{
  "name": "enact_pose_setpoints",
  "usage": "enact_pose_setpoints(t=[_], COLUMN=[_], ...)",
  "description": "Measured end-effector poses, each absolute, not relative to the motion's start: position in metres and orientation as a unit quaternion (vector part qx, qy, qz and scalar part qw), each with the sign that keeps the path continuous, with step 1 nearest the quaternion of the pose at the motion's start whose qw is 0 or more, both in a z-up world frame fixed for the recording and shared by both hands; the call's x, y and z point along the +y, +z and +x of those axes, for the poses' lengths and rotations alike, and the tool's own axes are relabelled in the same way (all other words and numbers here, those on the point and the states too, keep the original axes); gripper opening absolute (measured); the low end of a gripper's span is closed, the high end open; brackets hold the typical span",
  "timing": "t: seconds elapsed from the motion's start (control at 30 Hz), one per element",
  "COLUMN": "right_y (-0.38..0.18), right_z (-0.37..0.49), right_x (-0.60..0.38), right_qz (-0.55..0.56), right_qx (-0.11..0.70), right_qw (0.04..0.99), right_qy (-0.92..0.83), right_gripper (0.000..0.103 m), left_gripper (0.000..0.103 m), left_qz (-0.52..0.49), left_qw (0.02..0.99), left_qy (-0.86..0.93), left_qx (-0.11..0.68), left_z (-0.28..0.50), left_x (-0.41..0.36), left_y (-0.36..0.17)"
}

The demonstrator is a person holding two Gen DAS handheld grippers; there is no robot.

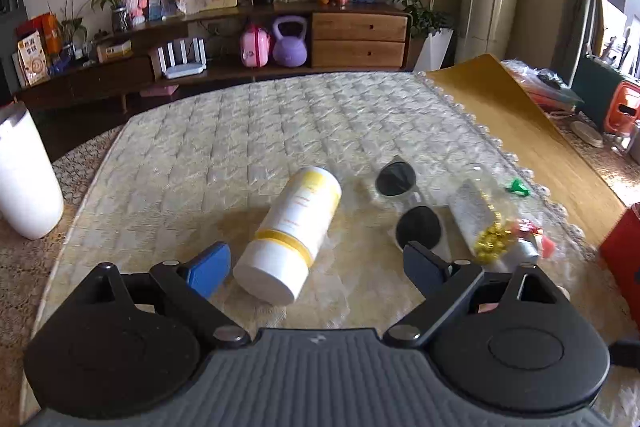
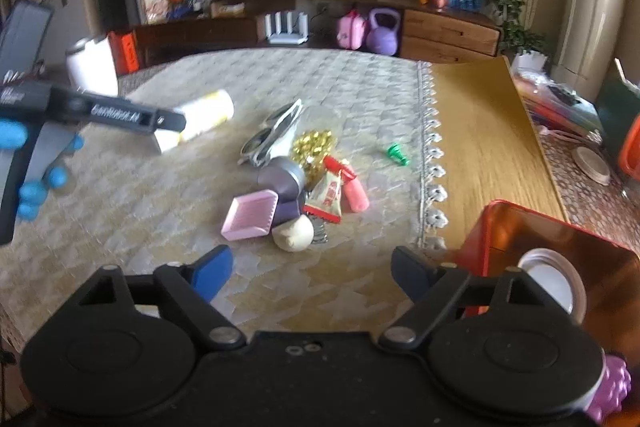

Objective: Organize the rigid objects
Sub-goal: 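Grasp the white bottle with yellow band with the left gripper while the right gripper approaches the beige egg-shaped object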

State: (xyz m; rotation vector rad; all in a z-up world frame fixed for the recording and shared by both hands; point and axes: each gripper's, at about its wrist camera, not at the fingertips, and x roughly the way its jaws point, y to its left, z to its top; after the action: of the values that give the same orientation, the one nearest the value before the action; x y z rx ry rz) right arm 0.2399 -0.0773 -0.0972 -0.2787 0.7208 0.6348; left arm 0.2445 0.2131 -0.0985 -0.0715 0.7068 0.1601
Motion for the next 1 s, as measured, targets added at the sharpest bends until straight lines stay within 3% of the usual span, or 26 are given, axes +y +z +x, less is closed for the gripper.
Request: enact_pose_setpoints(t=[0.57, 0.67, 1.0], right_y=[-0.124, -0.128, -0.134], right_z=[0.260, 0.265, 0.271], right_x=[-0.044, -0.042, -0.037], right_qz=[-0.180, -0.183, -0.187], right_qx=[0.350, 0.354, 0.352], right_qw=[0.859, 0.857, 0.857], right_qy=[0.328, 0.328, 0.326], right_gripper=[0.071, 0.062, 0.050], left_gripper=[0.094, 0.094, 0.093], left_qz=[-0.033, -0.036, -0.035], left_qw=[0.928, 0.927, 0.926], left_qy=[0.086, 0.085, 0.075], left_qx=[0.362, 0.364, 0.368], left_z=[0.287, 0.294, 0.304], left_x=[0.231, 0.235, 0.234], left_y=[-0.131, -0.134, -0.144])
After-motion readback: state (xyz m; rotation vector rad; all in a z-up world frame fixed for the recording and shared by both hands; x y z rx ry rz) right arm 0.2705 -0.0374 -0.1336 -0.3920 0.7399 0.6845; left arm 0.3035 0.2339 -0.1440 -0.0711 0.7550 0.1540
